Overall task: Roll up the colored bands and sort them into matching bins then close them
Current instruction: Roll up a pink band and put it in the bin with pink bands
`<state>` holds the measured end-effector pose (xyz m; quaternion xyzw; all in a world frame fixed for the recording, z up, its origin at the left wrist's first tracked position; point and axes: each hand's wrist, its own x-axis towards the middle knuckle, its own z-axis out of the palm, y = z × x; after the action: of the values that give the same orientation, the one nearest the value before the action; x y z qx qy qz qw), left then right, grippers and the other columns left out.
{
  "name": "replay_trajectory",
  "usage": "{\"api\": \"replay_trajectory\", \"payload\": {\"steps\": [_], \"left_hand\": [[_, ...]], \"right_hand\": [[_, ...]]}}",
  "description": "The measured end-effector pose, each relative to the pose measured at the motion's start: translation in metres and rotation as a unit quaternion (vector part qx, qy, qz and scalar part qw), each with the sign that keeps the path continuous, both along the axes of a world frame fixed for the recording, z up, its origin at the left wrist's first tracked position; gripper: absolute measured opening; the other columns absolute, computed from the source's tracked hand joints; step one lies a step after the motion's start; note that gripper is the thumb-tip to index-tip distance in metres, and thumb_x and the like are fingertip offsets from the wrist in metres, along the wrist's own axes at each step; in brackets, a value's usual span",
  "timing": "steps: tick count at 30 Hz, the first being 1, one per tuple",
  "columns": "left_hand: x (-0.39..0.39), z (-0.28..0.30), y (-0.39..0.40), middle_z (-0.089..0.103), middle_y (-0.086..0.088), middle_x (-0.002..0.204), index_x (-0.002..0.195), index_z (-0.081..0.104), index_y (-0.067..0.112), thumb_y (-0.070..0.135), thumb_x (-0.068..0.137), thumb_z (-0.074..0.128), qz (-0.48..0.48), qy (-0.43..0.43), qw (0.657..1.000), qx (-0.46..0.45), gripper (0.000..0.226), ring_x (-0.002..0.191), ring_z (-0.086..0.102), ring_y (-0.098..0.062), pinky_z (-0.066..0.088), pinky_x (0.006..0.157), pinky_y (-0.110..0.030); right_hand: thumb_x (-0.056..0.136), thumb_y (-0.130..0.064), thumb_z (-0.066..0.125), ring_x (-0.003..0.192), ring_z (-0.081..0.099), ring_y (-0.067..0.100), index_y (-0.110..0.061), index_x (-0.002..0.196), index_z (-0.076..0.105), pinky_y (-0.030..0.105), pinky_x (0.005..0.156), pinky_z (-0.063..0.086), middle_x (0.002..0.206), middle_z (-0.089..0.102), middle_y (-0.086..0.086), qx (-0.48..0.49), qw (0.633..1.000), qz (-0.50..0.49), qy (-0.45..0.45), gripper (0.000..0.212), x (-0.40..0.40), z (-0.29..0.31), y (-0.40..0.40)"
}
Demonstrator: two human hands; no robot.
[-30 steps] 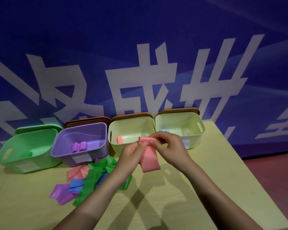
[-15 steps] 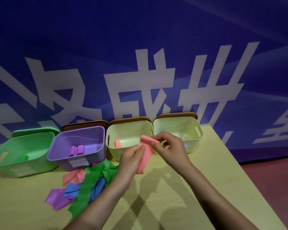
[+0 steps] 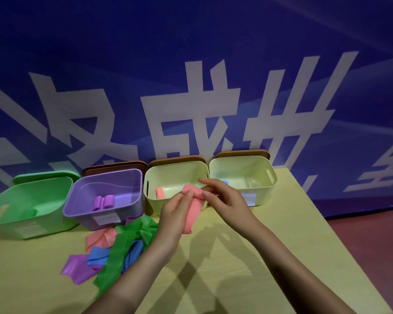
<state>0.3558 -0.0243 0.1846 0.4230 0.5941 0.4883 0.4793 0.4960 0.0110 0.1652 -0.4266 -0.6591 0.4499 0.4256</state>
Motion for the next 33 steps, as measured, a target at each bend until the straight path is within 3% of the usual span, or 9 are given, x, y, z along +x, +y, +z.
{"api": "replay_trajectory", "payload": {"steps": [4,8,11,15,19,23,26,31,33], "left_hand": [[-0.003,-0.002,0.002,0.058,-0.005,0.079,0.093,0.063,0.022,0.025,0.099,0.045,-0.026,0.031,0.999,0.017,0.019,0.065,0.049,-0.015,0.036,0.04,-0.016],[-0.004,-0.006,0.003,0.06,-0.002,0.079,0.088,0.061,0.028,0.024,0.1,0.045,-0.057,0.083,0.995,0.023,0.02,0.068,0.052,-0.016,0.04,0.052,-0.025],[0.0,-0.011,0.006,0.057,-0.002,0.076,0.087,0.065,0.016,0.024,0.099,0.046,-0.047,0.098,0.994,0.008,0.023,0.068,0.051,-0.018,0.04,0.058,-0.029],[-0.001,-0.014,0.007,0.051,-0.009,0.074,0.093,0.067,0.0,0.027,0.096,0.053,-0.019,0.038,0.999,-0.029,0.03,0.06,0.044,-0.017,0.032,0.047,-0.022],[-0.002,-0.013,0.003,0.058,-0.004,0.073,0.08,0.068,0.016,0.017,0.097,0.05,0.006,-0.026,0.999,-0.024,0.024,0.067,0.049,-0.017,0.035,0.052,-0.024],[-0.007,-0.009,-0.004,0.065,0.003,0.076,0.072,0.072,0.025,0.019,0.093,0.047,0.026,-0.091,0.995,-0.003,0.033,0.066,0.052,-0.012,0.037,0.051,-0.024],[-0.016,-0.011,-0.009,0.064,0.007,0.07,0.068,0.072,0.028,0.019,0.092,0.045,0.023,-0.128,0.991,0.02,0.037,0.061,0.051,-0.008,0.036,0.048,-0.022],[-0.023,-0.012,-0.011,0.052,-0.002,0.069,0.088,0.065,0.015,0.027,0.087,0.045,0.026,-0.18,0.983,0.029,0.023,0.05,0.04,-0.008,0.026,0.042,-0.02],[-0.023,-0.01,-0.013,0.05,-0.002,0.064,0.085,0.063,0.013,0.031,0.088,0.047,0.02,-0.195,0.98,0.032,0.024,0.045,0.036,-0.007,0.023,0.039,-0.019]], "right_hand": [[0.093,-0.007,0.058,0.072,0.061,0.005,-0.016,0.104,0.068,0.022,0.07,0.049,0.083,0.068,-0.003,-0.064,0.996,-0.002,0.056,0.018,-0.004,0.003,-0.003],[0.088,-0.01,0.067,0.071,0.058,0.007,-0.007,0.094,0.069,0.019,0.067,0.045,0.081,0.066,0.001,-0.033,0.999,-0.032,0.027,0.007,-0.003,-0.002,-0.007],[0.088,-0.014,0.068,0.068,0.053,0.004,-0.011,0.087,0.067,0.016,0.064,0.041,0.075,0.062,-0.01,0.014,0.999,-0.052,-0.009,0.003,-0.003,-0.007,-0.007],[0.087,-0.008,0.066,0.069,0.054,0.005,-0.015,0.085,0.067,0.016,0.064,0.041,0.074,0.061,-0.016,0.055,0.996,-0.062,-0.029,0.007,0.0,-0.007,-0.003],[0.086,-0.009,0.066,0.074,0.059,0.011,-0.016,0.093,0.071,0.023,0.067,0.048,0.081,0.065,-0.007,0.11,0.989,-0.043,-0.084,0.01,-0.003,-0.007,-0.002],[0.085,-0.01,0.067,0.075,0.057,0.008,-0.014,0.102,0.071,0.014,0.069,0.045,0.084,0.065,-0.001,0.181,0.976,-0.029,-0.12,0.018,-0.013,-0.005,-0.005],[0.085,-0.016,0.066,0.073,0.056,0.007,-0.013,0.105,0.072,0.016,0.069,0.046,0.083,0.065,-0.001,0.225,0.966,-0.016,-0.126,0.021,-0.022,-0.003,-0.008],[0.085,-0.015,0.067,0.071,0.053,0.007,-0.013,0.107,0.072,0.017,0.067,0.043,0.08,0.063,-0.002,0.266,0.953,-0.022,-0.141,0.023,-0.028,0.001,-0.008],[0.085,-0.013,0.066,0.072,0.054,0.009,-0.015,0.108,0.072,0.018,0.068,0.042,0.08,0.062,-0.001,0.28,0.948,-0.036,-0.149,0.024,-0.029,0.001,-0.008]]}}
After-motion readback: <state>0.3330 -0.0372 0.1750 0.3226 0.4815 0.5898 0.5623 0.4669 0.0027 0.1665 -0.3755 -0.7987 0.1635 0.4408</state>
